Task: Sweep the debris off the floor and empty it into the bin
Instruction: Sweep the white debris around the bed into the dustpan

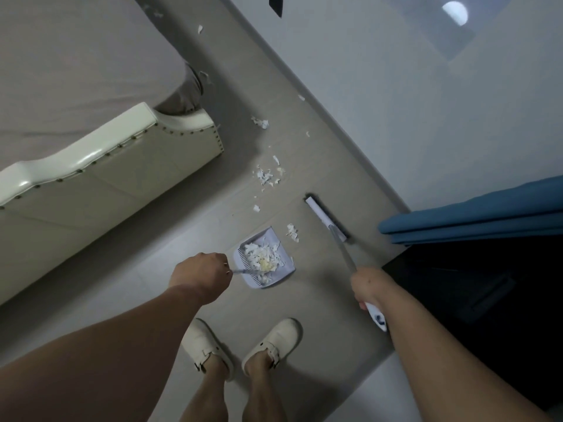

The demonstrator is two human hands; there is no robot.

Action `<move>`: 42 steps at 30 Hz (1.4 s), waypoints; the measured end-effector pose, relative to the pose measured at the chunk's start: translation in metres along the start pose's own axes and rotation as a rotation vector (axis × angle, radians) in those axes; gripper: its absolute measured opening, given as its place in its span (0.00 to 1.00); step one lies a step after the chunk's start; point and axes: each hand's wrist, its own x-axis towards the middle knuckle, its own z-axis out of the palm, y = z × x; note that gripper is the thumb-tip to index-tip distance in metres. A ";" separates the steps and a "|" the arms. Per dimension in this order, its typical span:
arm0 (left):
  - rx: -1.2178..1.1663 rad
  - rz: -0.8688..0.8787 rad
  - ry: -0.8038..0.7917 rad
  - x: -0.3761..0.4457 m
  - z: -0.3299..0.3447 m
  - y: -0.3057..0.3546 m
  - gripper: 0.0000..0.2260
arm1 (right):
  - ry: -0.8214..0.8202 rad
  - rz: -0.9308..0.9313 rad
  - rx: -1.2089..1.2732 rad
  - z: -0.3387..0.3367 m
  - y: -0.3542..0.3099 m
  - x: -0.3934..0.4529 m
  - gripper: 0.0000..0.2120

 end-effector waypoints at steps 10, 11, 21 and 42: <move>-0.005 0.006 -0.005 -0.001 0.005 -0.008 0.10 | -0.121 -0.024 0.312 0.069 0.029 -0.034 0.18; -0.006 0.010 -0.007 -0.001 0.005 -0.009 0.10 | -0.121 -0.022 0.334 0.070 0.033 -0.039 0.20; -0.021 0.015 -0.030 -0.015 0.003 -0.018 0.10 | -0.179 -0.035 0.336 0.081 -0.019 -0.024 0.09; -0.142 -0.258 0.119 -0.070 -0.023 -0.207 0.13 | -0.035 -0.025 0.431 0.079 -0.150 -0.053 0.12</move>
